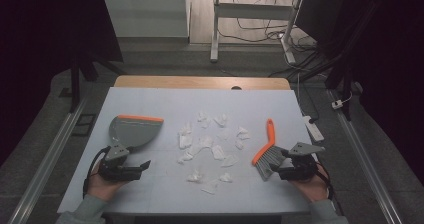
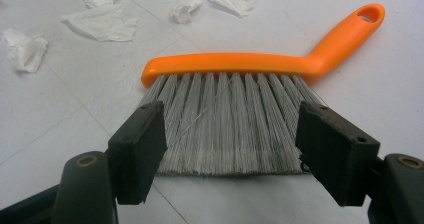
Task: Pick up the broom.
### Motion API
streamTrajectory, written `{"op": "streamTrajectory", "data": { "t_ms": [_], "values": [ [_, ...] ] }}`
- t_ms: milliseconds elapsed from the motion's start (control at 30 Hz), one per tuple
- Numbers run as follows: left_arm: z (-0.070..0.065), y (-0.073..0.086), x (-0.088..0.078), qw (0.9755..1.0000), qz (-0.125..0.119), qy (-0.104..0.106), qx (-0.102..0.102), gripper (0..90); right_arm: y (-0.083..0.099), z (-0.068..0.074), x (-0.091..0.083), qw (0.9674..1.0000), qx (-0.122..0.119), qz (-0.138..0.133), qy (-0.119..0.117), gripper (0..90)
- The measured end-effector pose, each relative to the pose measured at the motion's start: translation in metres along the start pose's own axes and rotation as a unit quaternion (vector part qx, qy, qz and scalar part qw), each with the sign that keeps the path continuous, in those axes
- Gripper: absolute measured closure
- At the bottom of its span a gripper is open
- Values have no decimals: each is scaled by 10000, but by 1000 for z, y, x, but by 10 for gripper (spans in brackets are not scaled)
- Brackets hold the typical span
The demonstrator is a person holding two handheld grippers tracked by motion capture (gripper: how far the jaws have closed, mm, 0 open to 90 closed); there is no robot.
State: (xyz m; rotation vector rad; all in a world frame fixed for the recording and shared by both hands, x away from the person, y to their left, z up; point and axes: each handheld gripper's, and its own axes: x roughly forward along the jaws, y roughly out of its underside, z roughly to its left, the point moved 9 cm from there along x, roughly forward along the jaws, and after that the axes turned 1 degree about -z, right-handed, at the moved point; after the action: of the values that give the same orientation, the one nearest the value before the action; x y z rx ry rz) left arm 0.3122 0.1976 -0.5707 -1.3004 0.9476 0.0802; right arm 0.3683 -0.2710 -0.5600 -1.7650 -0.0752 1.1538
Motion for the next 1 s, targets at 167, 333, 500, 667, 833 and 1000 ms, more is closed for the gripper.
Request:
{"op": "streamTrajectory", "data": {
  "t_ms": [167, 333, 500, 667, 833, 1000],
  "values": [
    [0, 0, 0, 10000, 6, 1, 5, 191, -1, 0, -1, 10000, -37, -6, 15, 282],
    [0, 0, 0, 10000, 8, -6, 12, 192, 0, 1, 1, 10000, -53, 24, 7, 281],
    [0, 0, 0, 10000, 16, -2, 23, 192, 0, 1, 1, 10000, -56, 42, 16, 280],
    [0, 0, 0, 10000, 15, -4, 25, 192, 1, 1, 2, 9999, -80, 74, 55, 280],
    [0, 1, 0, 10000, 18, -2, 29, 192, 3, 1, 3, 9998, -117, 132, 106, 281],
    [0, 1, 1, 10000, 22, -5, 32, 191, 1, 1, 3, 9998, -118, 109, 135, 282]
  ]
}}
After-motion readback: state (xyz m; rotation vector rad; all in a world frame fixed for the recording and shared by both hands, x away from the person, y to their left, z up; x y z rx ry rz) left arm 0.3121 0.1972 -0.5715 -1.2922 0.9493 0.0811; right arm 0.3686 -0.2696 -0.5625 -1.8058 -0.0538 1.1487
